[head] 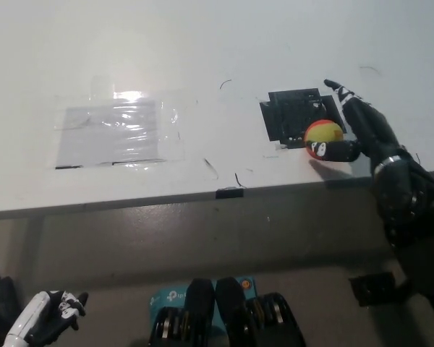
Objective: The robot uses right hand to squeeze a small tennis ball placed on the black area of the table
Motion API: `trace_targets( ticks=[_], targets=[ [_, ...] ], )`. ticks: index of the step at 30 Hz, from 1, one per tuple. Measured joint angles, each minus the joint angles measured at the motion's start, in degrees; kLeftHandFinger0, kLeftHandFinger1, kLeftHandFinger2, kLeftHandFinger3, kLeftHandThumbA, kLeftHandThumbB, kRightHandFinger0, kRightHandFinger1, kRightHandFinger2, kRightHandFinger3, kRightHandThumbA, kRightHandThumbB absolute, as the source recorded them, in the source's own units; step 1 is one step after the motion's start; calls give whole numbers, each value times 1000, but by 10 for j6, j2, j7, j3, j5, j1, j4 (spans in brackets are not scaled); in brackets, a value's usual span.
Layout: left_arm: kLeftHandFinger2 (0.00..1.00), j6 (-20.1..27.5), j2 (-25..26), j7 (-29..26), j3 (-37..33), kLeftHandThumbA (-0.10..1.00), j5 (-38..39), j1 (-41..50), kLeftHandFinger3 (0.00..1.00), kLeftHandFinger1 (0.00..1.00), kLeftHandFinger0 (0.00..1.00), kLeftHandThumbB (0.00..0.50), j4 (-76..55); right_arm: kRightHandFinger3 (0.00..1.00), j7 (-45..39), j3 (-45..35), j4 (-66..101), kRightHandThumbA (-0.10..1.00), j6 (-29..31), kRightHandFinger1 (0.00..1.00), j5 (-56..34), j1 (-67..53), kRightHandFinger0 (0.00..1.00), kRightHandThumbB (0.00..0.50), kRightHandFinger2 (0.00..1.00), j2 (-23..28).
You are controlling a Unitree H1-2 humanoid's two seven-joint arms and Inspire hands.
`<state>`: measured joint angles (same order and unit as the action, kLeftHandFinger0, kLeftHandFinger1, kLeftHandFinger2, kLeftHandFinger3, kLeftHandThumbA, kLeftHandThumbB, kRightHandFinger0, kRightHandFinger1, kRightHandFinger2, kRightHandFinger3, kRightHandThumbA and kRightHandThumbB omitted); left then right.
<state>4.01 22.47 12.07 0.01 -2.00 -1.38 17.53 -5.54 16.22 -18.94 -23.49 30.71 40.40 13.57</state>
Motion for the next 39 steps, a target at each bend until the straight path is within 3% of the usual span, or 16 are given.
trace_targets(
  ticks=[14,20,22,23,24,25,27,28,29,30,31,32,33,34,37,39],
  targets=[
    [249,0,0,1,-6,673,-15,1,387,85,110,449,-1,1000,69,3,-180,609,45,1000,5,46,1000,418,1000,-39],
    [298,0,0,1,-11,671,-21,-3,397,130,168,467,-1,1000,100,-3,-234,445,84,1000,0,52,1000,347,1000,-42],
    [305,0,0,1,-12,659,-22,-5,396,133,167,464,-1,1000,107,-7,-245,351,97,1000,-3,51,1000,288,1000,-42],
    [293,-1,0,1,-13,663,-23,-6,386,127,166,461,-2,1000,110,-10,-251,320,105,1000,-5,51,932,244,1000,-42],
    [296,-1,0,1,-13,663,-24,-7,391,132,167,463,-3,1000,113,-12,-255,263,114,1000,-7,49,738,200,1000,-41],
    [304,-1,0,1,-14,666,-24,-8,391,136,168,471,-4,1000,116,-13,-258,228,122,804,-8,48,539,186,1000,-40],
    [301,-1,0,2,-15,679,-24,-9,387,130,162,482,-4,1000,121,-11,-265,128,138,496,-9,47,322,160,778,-39],
    [285,-1,0,2,-16,669,-25,-10,378,120,172,476,-4,1000,128,-11,-270,-87,149,170,-9,47,77,60,434,-39],
    [285,-2,0,2,-17,661,-25,-10,371,121,173,474,-5,1000,133,-10,-276,-99,160,24,-9,47,3,9,292,-38],
    [287,-3,0,3,-17,650,-25,-10,374,133,185,475,-6,1000,139,-8,-282,-100,172,17,-8,46,0,0,272,-37],
    [287,-4,0,4,-17,649,-25,-10,376,136,192,476,-7,1000,145,-4,-287,-100,186,108,-7,46,0,0,438,-36],
    [305,-4,0,5,-17,658,-24,-10,384,143,183,465,-7,810,152,0,-292,-100,197,176,-6,46,0,0,561,-34],
    [307,-4,0,6,-17,659,-24,-10,385,144,180,465,-8,751,157,4,-296,-100,207,209,-5,46,0,0,594,-33],
    [292,-5,0,7,-17,664,-25,-10,394,135,175,468,-8,482,164,10,-297,-100,217,227,-4,45,0,0,546,-31],
    [273,-5,0,10,-19,646,-25,-9,415,103,103,452,-11,94,178,23,-293,-100,233,96,2,38,0,15,285,-30],
    [271,-6,0,11,-19,652,-25,-9,411,119,140,446,-13,3,186,31,-291,-100,235,41,7,35,0,0,259,-29]
  ],
)
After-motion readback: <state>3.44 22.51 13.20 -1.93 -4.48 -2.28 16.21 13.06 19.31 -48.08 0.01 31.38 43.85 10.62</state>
